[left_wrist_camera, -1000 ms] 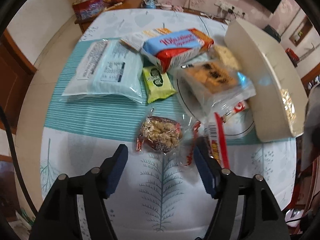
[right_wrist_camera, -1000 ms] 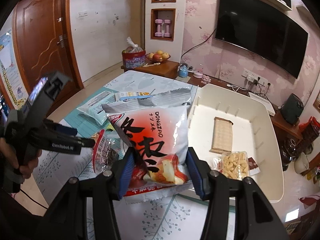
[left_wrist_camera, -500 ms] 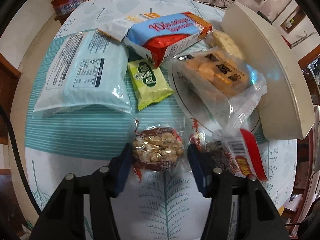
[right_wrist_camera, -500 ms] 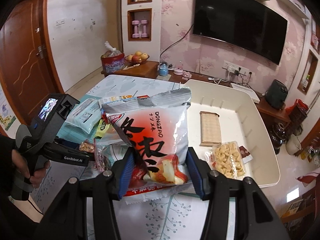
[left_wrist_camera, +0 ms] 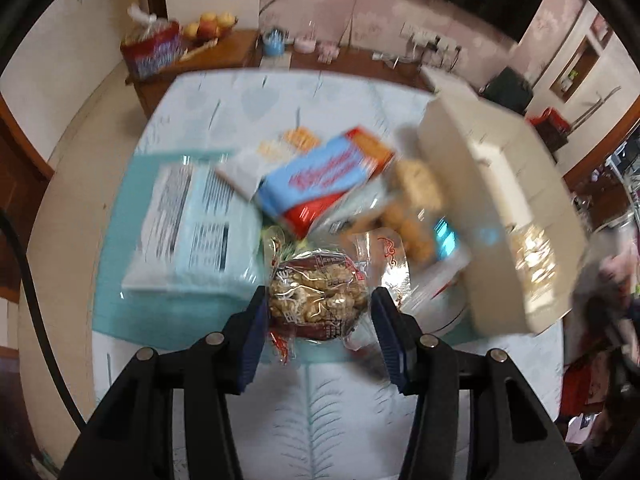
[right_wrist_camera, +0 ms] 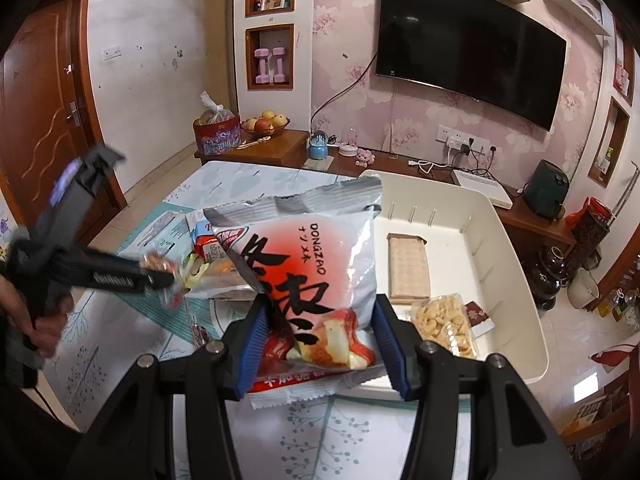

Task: Organize snacks
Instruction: 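Lower both snacks into the white bin and open both tools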

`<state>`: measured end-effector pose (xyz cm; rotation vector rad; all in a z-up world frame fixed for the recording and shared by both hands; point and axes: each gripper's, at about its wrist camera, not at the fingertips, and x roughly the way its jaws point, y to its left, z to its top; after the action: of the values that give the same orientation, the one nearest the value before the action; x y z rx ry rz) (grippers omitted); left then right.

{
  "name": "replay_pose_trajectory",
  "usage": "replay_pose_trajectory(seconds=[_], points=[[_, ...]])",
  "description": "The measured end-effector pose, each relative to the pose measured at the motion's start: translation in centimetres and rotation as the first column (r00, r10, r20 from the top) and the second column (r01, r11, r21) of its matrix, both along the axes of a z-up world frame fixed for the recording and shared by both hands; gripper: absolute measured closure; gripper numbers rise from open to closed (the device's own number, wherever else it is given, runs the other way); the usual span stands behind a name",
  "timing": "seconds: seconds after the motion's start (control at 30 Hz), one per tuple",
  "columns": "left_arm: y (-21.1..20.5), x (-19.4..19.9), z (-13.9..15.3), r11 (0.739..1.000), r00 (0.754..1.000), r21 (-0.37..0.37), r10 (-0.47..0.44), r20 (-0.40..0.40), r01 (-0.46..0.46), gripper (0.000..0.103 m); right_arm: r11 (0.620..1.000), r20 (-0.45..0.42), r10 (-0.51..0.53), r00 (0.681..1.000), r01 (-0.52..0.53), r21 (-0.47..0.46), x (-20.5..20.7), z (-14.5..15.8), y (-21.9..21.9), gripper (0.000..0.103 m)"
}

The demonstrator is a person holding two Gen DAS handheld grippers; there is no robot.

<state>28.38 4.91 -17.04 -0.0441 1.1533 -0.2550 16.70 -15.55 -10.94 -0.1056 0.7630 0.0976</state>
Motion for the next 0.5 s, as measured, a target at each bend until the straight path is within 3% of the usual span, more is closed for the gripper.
replay_pose_trajectory(seconds=[0.27,0.5], points=[[-4.3,-0.8,6.1,0.999,0.990,-0.049,-0.006,0.138,0.013,0.054,0.999,0.010,0.036,0.999,-0.036,-0.002,0.3,0.5,-3.1,0.051],[-9.2,-2.1,8.7,0.994,0.979,-0.101,-0.029,0.202,0.050,0.054,0.997,0.021,0.070,0.997,-0.069,-0.014,0.3,0.9,-5.9,0.051]])
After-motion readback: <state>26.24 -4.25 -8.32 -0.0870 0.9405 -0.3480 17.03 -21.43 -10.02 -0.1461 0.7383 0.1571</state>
